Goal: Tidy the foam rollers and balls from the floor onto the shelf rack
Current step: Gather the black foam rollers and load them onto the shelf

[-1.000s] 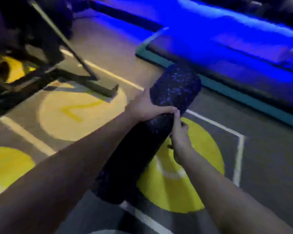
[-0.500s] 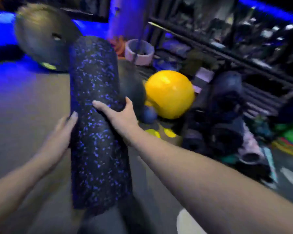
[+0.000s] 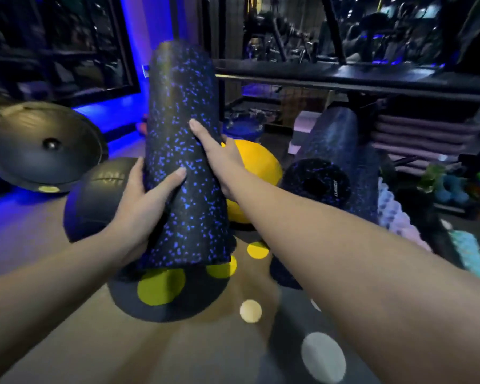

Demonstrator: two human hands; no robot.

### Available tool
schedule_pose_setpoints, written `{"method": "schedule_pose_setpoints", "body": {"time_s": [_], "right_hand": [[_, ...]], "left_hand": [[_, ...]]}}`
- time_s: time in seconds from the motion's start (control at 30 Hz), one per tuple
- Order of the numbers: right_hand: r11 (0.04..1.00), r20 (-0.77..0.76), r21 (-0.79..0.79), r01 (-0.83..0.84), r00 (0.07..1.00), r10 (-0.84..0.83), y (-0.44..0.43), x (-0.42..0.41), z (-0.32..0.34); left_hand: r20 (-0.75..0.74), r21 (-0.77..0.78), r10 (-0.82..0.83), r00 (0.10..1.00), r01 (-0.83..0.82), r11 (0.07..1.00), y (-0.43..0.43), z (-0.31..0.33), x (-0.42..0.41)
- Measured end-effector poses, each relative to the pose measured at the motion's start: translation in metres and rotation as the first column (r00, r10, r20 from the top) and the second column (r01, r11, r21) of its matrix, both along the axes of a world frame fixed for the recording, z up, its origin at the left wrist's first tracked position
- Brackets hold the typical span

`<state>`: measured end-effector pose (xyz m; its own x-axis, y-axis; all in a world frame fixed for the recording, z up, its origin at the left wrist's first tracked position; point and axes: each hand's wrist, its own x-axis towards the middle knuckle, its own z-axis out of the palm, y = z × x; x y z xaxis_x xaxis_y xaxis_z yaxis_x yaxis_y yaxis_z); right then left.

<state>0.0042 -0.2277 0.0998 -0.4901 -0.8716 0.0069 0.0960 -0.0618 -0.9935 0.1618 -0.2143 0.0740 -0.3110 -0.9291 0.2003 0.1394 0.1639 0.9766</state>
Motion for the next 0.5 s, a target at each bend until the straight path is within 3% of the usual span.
{"method": "schedule_pose_setpoints", "body": {"time_s": [0.1, 0.2, 0.4, 0.5], "right_hand": [[0.98, 0.111, 0.056, 0.19, 0.975, -0.195, 0.029, -0.067, 0.032], [0.943, 0.184, 0.141, 0.302, 0.928, -0.324, 0.085, -0.136, 0.07], [0.838, 0.308, 0.304, 0.453, 0.785, -0.537, 0.214, -0.224, 0.159], [0.83, 0.295, 0.393, 0.395, 0.801, -0.521, 0.287, -0.243, 0.187]], "left_hand": [[0.133, -0.092, -0.102, 0.986, 0.115, 0.989, -0.003, 0.045, -0.067], [0.268, -0.074, -0.159, 0.95, 0.185, 0.98, 0.024, 0.09, -0.13], [0.525, 0.153, -0.396, 0.754, 0.374, 0.915, 0.117, 0.189, -0.227], [0.515, 0.382, -0.555, 0.654, 0.404, 0.831, 0.168, 0.219, -0.265]]}}
